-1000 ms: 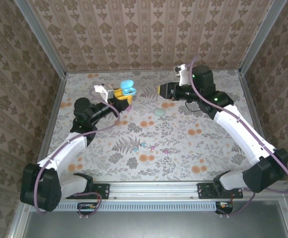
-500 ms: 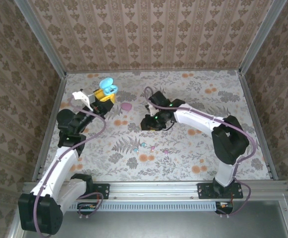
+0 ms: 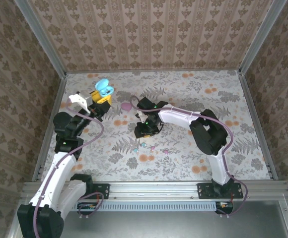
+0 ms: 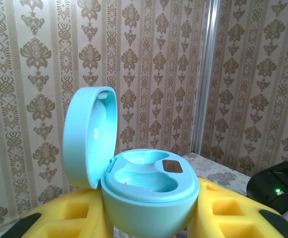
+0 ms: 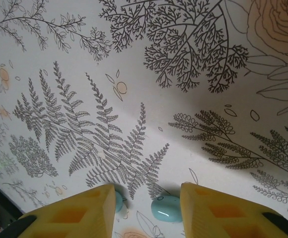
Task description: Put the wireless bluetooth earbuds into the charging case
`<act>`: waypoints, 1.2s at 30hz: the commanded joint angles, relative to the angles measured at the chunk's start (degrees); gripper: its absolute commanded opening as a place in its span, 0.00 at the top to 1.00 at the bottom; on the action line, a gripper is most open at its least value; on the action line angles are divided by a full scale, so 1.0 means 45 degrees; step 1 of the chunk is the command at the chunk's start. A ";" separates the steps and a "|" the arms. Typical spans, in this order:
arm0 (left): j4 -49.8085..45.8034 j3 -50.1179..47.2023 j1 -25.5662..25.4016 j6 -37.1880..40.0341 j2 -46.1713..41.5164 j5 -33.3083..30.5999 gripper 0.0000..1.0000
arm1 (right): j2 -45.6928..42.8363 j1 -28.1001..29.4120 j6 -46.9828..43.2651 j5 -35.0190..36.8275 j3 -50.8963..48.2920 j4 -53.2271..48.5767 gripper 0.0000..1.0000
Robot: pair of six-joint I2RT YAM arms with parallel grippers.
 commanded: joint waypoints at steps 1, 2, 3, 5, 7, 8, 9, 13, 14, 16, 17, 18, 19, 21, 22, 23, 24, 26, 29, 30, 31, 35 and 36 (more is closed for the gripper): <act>-0.0120 0.0227 0.0092 0.0265 -0.0217 -0.0121 0.66 | 0.0639 -0.0022 -0.0978 -0.0132 0.0755 -0.0999 0.59; -0.0134 0.0237 0.0105 0.0297 -0.0207 -0.0128 0.66 | 0.0777 -0.0022 -0.1083 -0.0308 0.0838 -0.1095 0.59; -0.0159 0.0248 0.0097 0.0285 -0.0201 -0.0124 0.66 | 0.0870 -0.0027 -0.1181 -0.0450 0.0870 -0.1166 0.59; -0.0180 0.0258 0.0100 0.0285 -0.0197 -0.0138 0.66 | 0.0991 -0.0022 -0.1299 -0.0564 0.0870 -0.1266 0.60; -0.0196 0.0264 0.0085 0.0302 -0.0197 -0.0103 0.66 | 0.1014 -0.0012 -0.1442 -0.0808 0.0814 -0.1339 0.60; -0.0206 0.0285 0.0088 0.0295 -0.0197 -0.0116 0.66 | 0.1007 -0.0003 -0.1479 -0.0884 0.0790 -0.1372 0.60; -0.0234 0.0283 0.0087 0.0285 -0.0180 -0.0105 0.66 | 0.0986 -0.0003 -0.1535 -0.0906 0.0716 -0.1404 0.60; -0.0219 0.0287 0.0088 0.0257 -0.0104 -0.0042 0.66 | 0.0938 0.0035 -0.1703 -0.1050 0.0402 -0.1542 0.61; -0.0219 0.0287 0.0087 0.0229 -0.0101 -0.0026 0.66 | 0.0906 0.0054 -0.1746 -0.1154 0.0302 -0.1560 0.61; -0.0219 0.0286 0.0095 0.0207 -0.0095 -0.0024 0.66 | 0.0841 0.0095 -0.1781 -0.1198 0.0105 -0.1544 0.61; -0.0219 0.0287 0.0090 0.0209 -0.0081 -0.0028 0.66 | 0.0824 0.0124 -0.1800 -0.1284 0.0028 -0.1556 0.61; -0.0205 0.0282 0.0095 0.0199 -0.0080 -0.0021 0.66 | 0.0791 0.0145 -0.1815 -0.1381 -0.0031 -0.1524 0.61; -0.0208 0.0274 0.0090 0.0187 -0.0061 -0.0020 0.66 | 0.0749 0.0182 -0.1801 -0.1424 -0.0122 -0.1487 0.61; -0.0215 0.0302 0.0069 0.0176 -0.0060 0.0001 0.66 | 0.0629 0.0228 -0.1811 -0.1453 -0.0254 -0.1461 0.61; -0.0189 0.0301 0.0068 0.0163 -0.0046 -0.0010 0.65 | 0.0554 0.0227 -0.1782 -0.1503 -0.0359 -0.1392 0.61; -0.0190 0.0306 0.0068 0.0148 -0.0043 -0.0003 0.65 | 0.0466 0.0234 -0.1749 -0.1528 -0.0417 -0.1351 0.61; -0.0181 0.0306 0.0068 0.0120 -0.0029 -0.0012 0.65 | 0.0364 0.0249 -0.1723 -0.1580 -0.0528 -0.1257 0.62; -0.0180 0.0326 0.0049 0.0119 -0.0001 0.0000 0.65 | 0.0205 0.0246 -0.1634 -0.1684 -0.0700 -0.1106 0.63; -0.0171 0.0323 0.0031 0.0111 0.0025 -0.0003 0.65 | -0.0072 0.0251 -0.1499 -0.1963 -0.1022 -0.0892 0.64; -0.0173 0.0309 0.0029 0.0120 0.0018 -0.0021 0.65 | -0.0152 0.0251 -0.1462 -0.2074 -0.1075 -0.0830 0.64; -0.0180 0.0306 0.0019 0.0109 0.0017 -0.0019 0.65 | -0.0231 0.0268 -0.1380 -0.2132 -0.1162 -0.0727 0.64; -0.0180 0.0287 -0.0010 0.0126 0.0039 -0.0062 0.65 | -0.0563 0.0261 -0.1193 -0.2408 -0.1514 -0.0353 0.64; -0.0179 0.0287 -0.0010 0.0116 0.0057 -0.0075 0.65 | -0.0633 0.0281 -0.1158 -0.2448 -0.1570 -0.0313 0.64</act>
